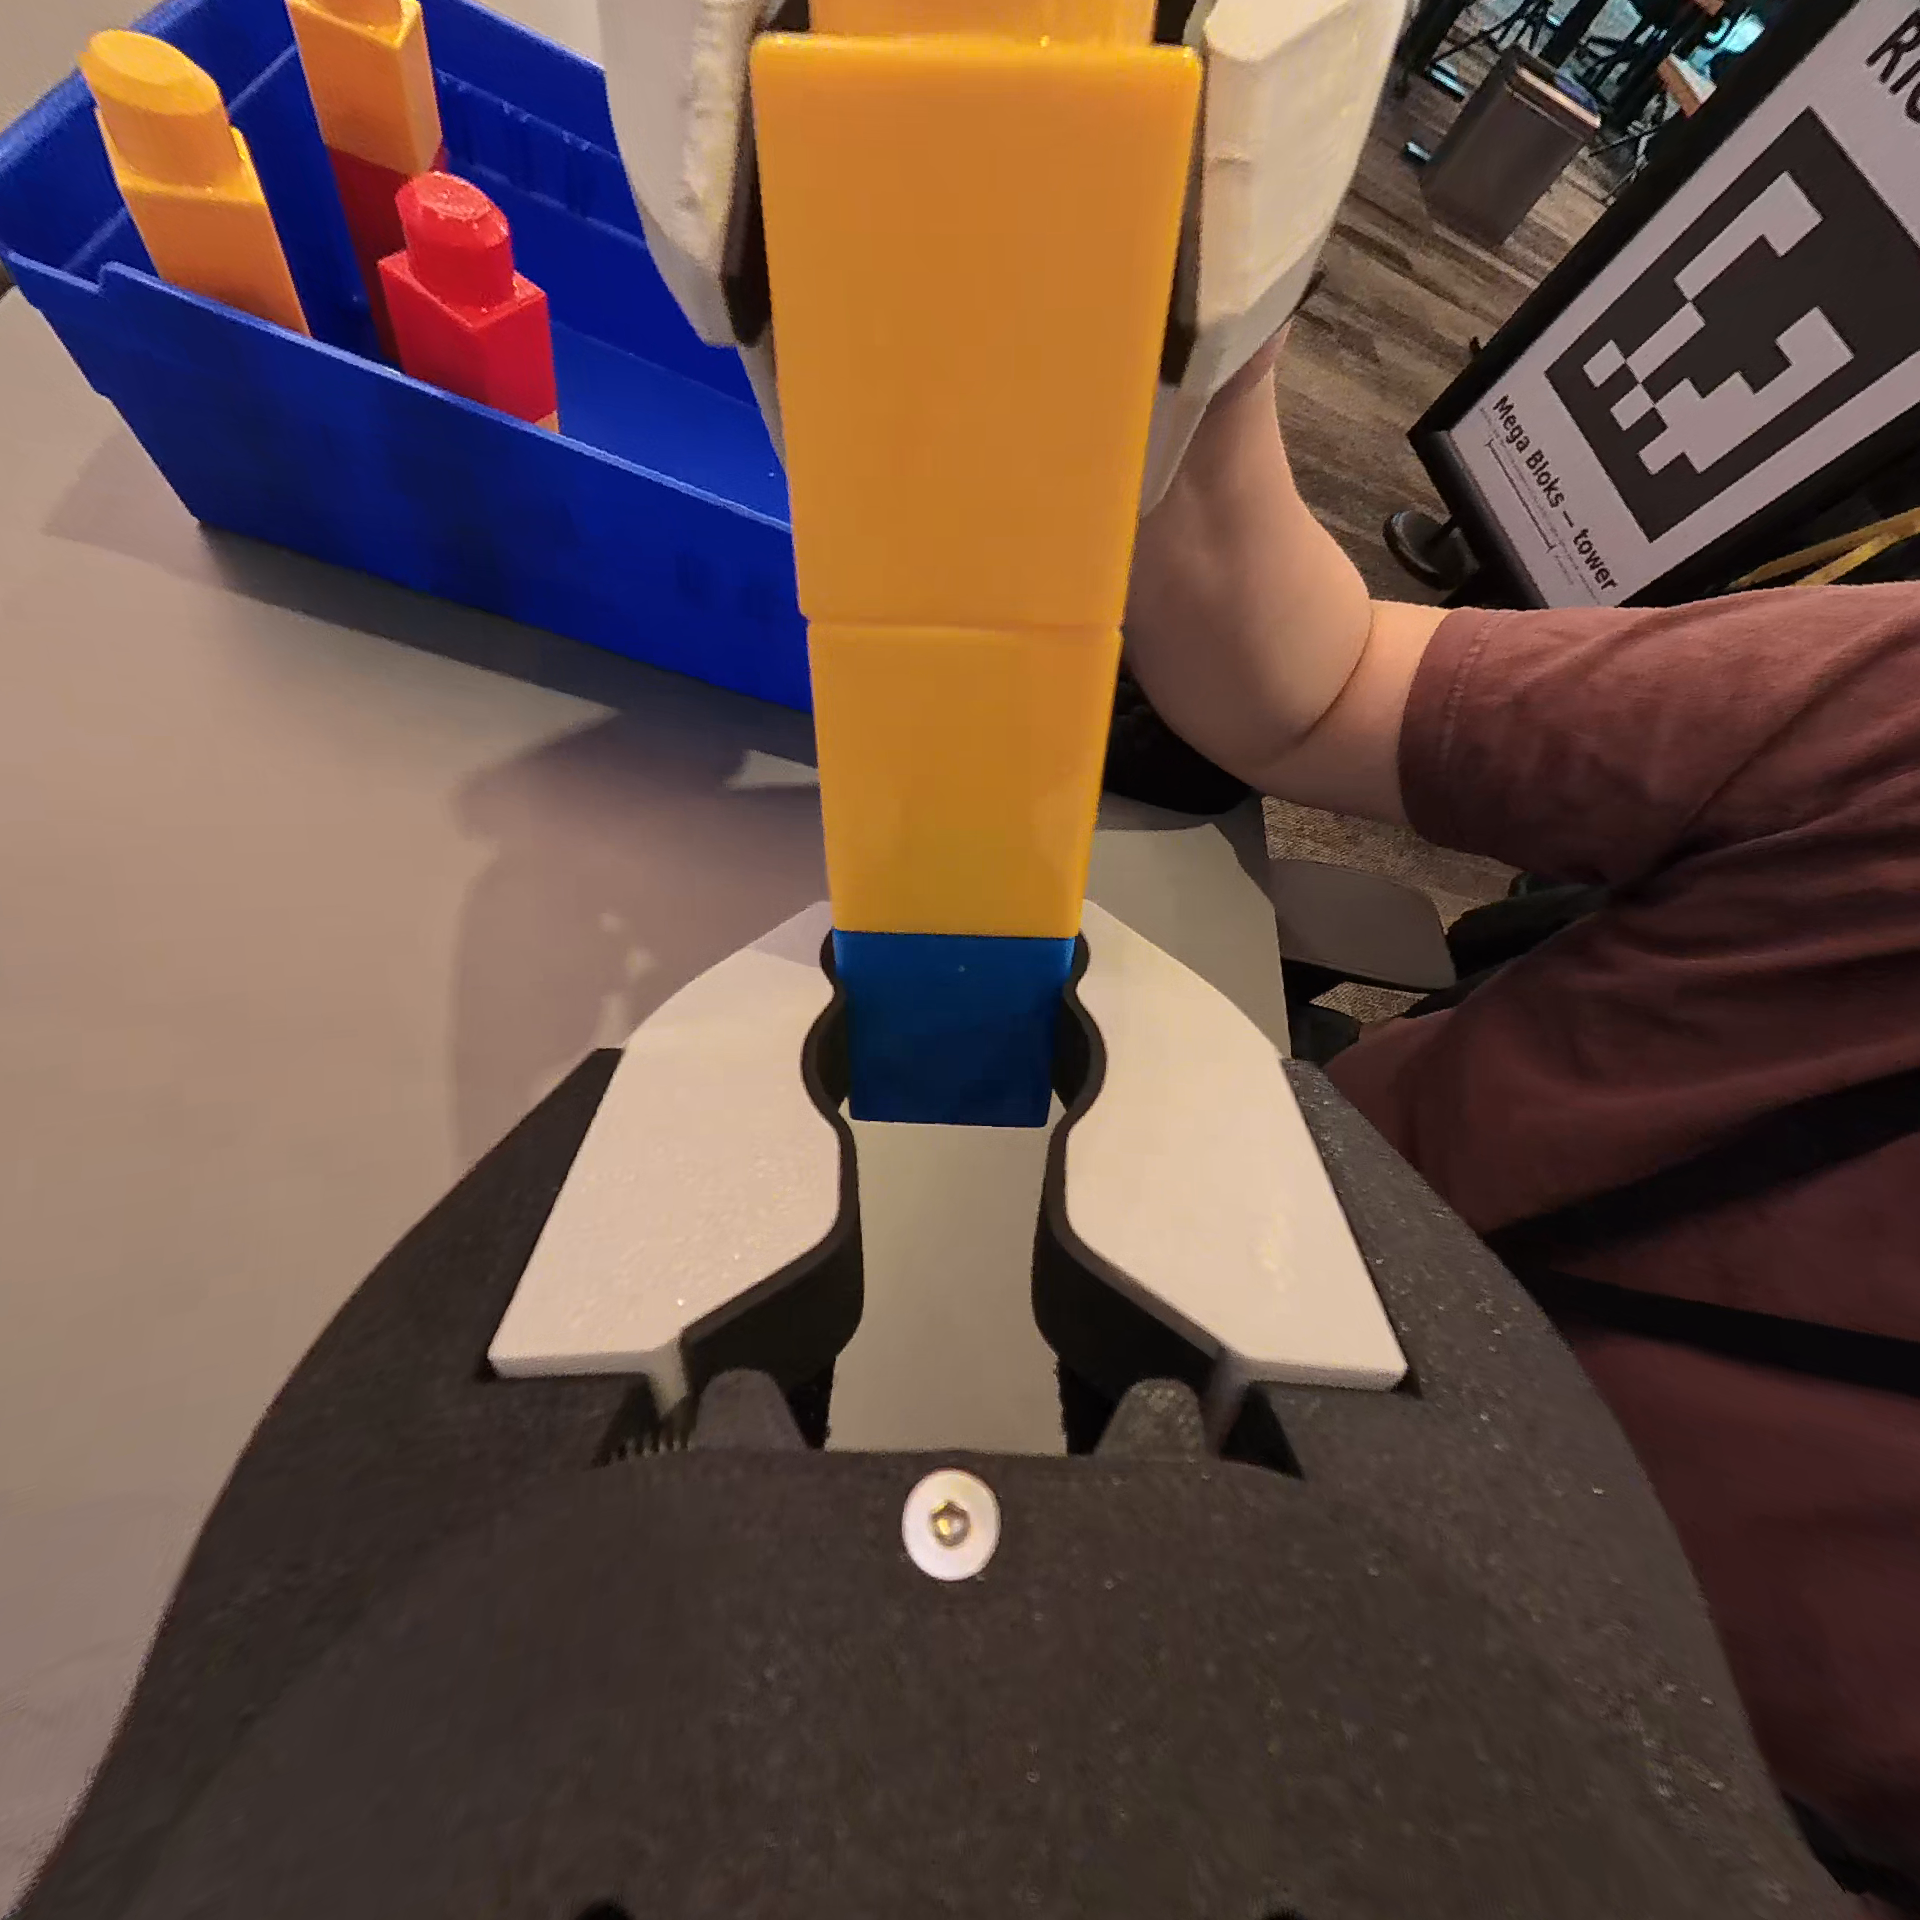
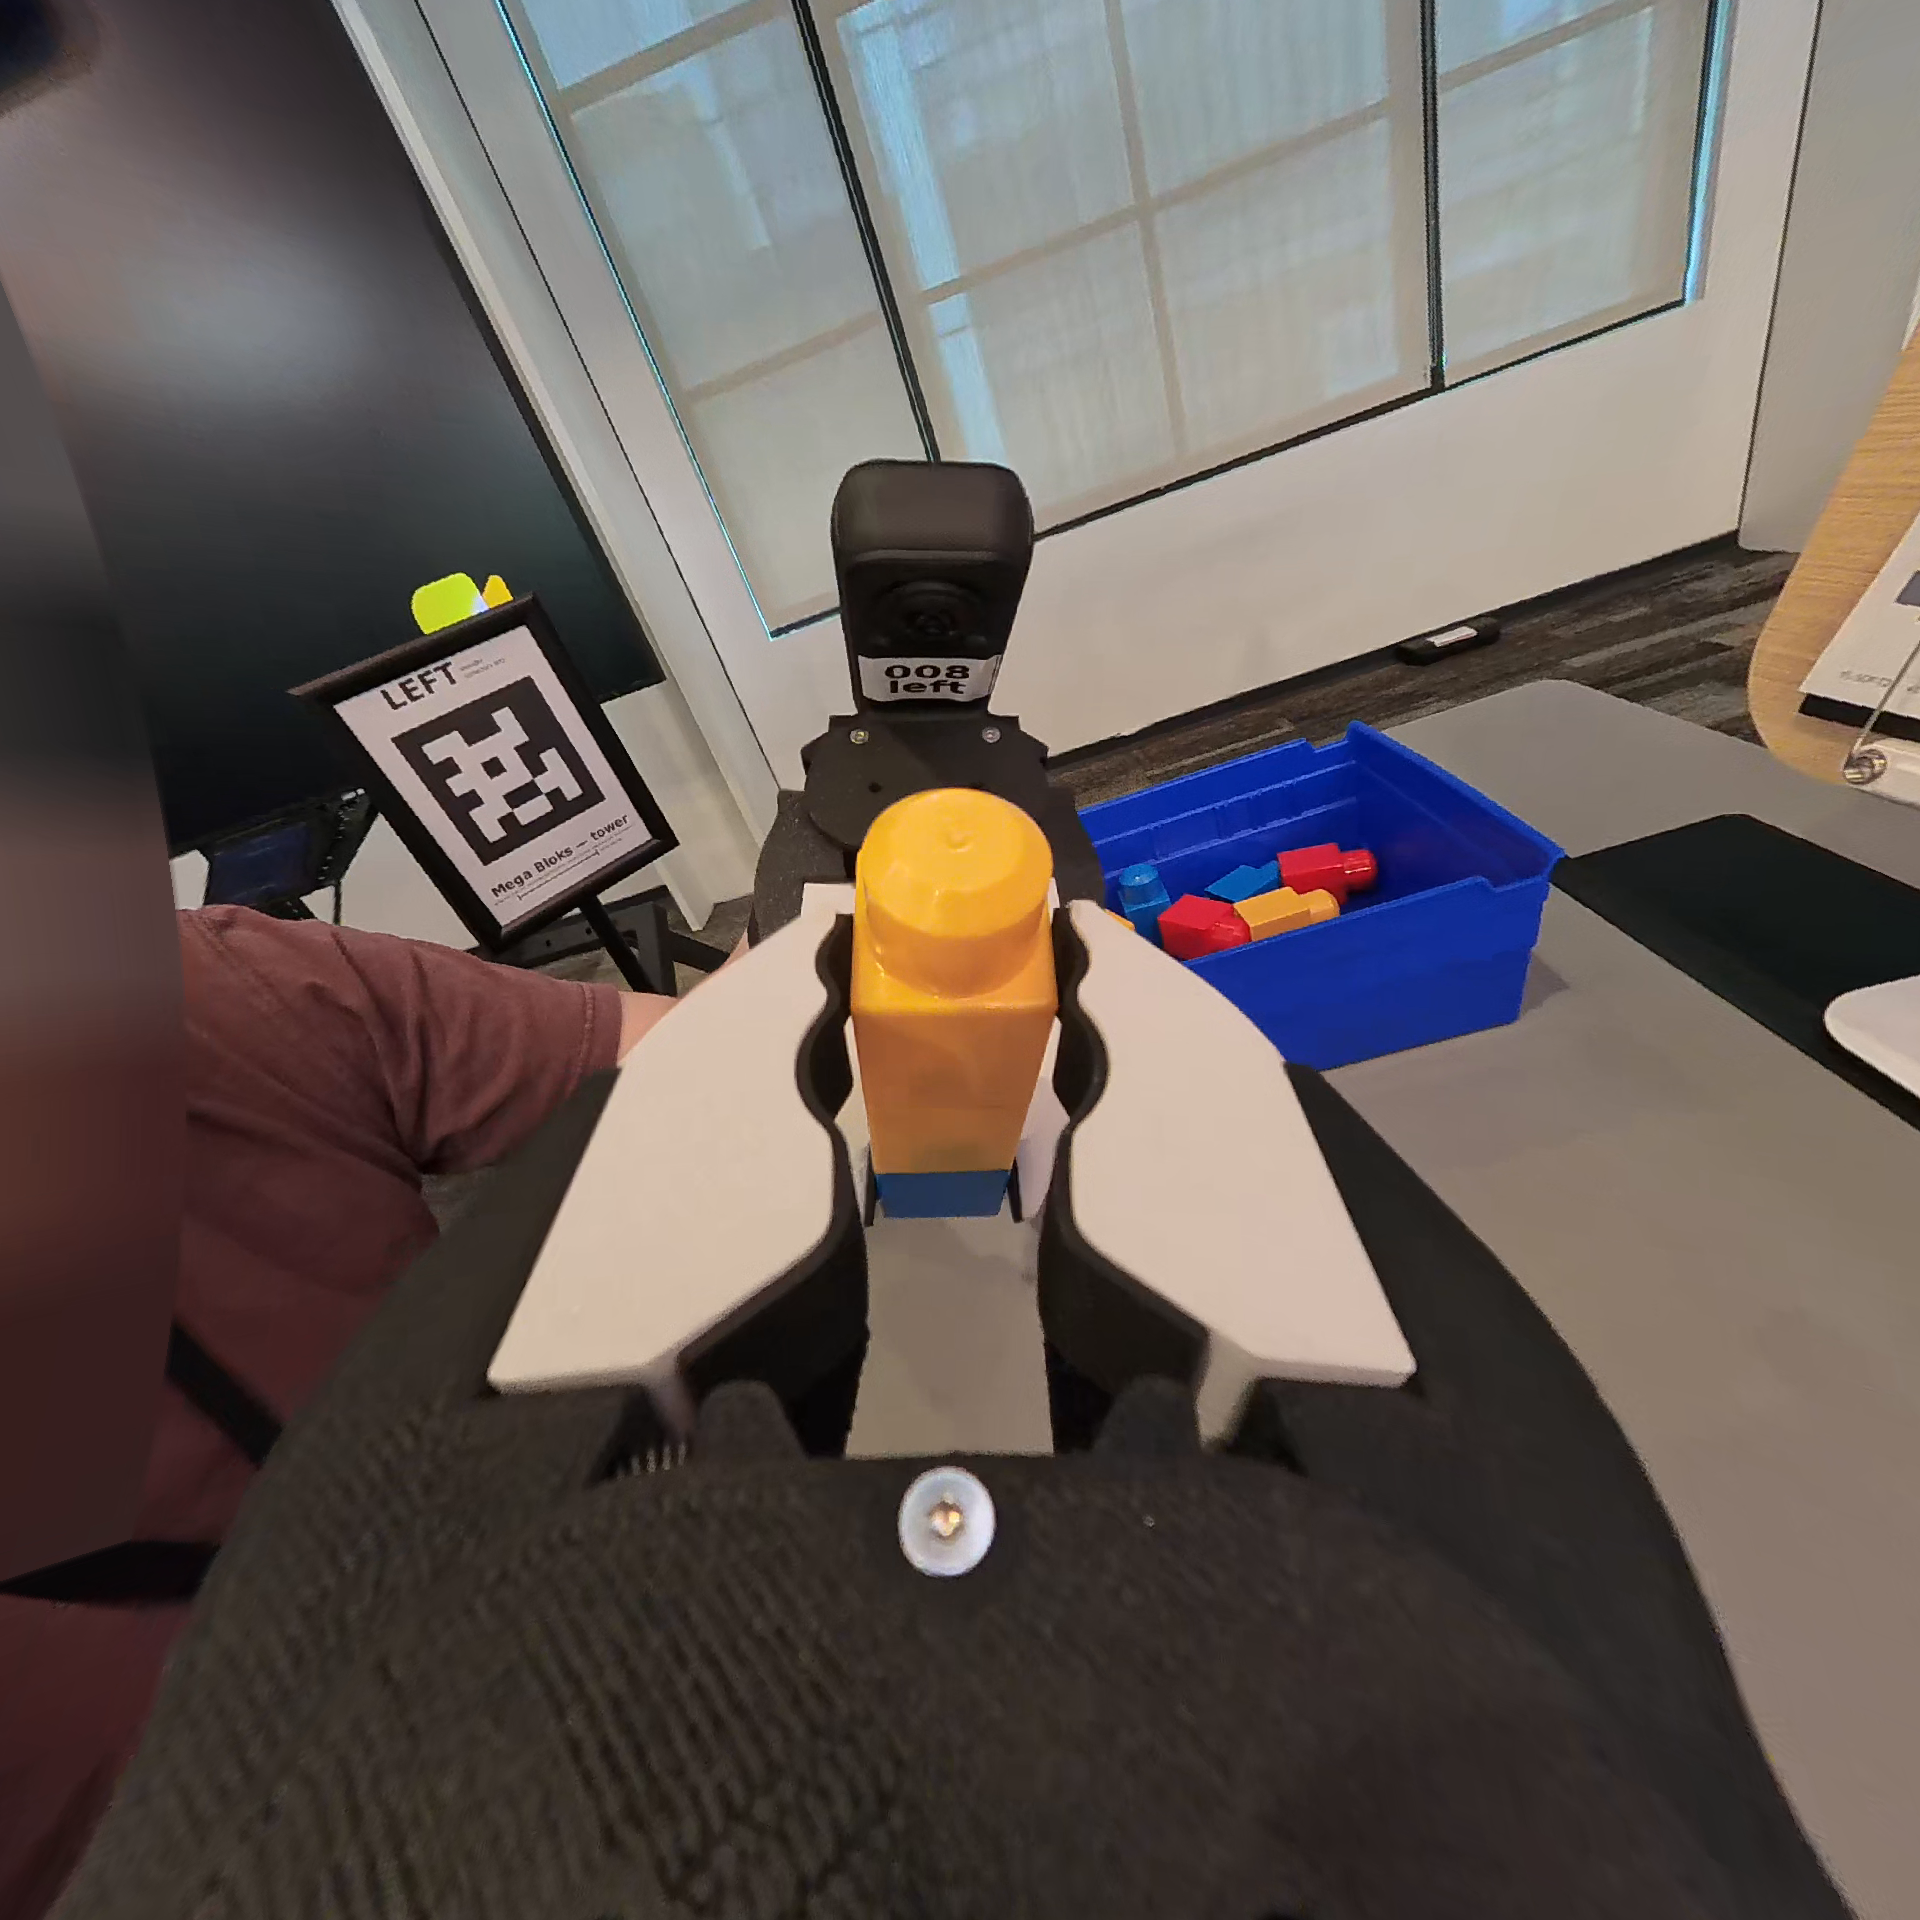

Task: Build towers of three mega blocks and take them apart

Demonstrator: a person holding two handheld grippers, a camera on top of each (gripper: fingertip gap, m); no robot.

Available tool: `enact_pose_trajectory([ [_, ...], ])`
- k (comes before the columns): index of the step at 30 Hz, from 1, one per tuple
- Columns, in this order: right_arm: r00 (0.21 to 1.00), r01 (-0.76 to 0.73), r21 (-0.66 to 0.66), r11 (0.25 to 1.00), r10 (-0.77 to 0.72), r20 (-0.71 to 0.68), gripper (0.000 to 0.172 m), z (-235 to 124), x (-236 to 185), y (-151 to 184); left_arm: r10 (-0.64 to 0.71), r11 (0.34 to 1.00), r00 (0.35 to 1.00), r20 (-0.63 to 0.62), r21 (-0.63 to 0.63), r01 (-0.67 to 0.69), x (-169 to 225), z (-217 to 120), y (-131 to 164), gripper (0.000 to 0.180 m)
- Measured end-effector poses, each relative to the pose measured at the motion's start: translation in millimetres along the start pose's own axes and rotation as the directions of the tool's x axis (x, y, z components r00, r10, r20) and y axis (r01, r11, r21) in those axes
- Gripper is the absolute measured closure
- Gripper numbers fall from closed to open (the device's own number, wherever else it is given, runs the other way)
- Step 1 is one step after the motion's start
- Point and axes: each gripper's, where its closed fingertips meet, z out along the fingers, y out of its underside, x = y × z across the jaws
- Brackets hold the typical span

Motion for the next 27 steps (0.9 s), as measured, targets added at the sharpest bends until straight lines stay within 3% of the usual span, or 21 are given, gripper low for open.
enact_pose_trajectory([
  [15,0.999,-0.022,-0.016,1.000,0.023,0.044,0.135,10,-6,7,0.000,0.998,0.997,-0.074,-0.062,-0.005,9,8,12,0.145],
  [22,0.997,-0.064,0.014,0.998,0.063,0.044,0.135,8,-6,0,-0.023,1.000,0.991,-0.130,0.008,0.024,14,7,1,0.145],
  [25,0.997,-0.082,-0.023,0.996,0.082,0.004,0.113,8,2,6,-0.059,0.996,0.985,-0.164,0.054,0.069,16,-1,-6,0.145],
  [27,0.995,-0.098,-0.052,0.994,0.099,0.025,0.116,12,1,13,-0.069,0.996,0.991,-0.117,0.047,0.075,8,-3,-3,0.145],
])
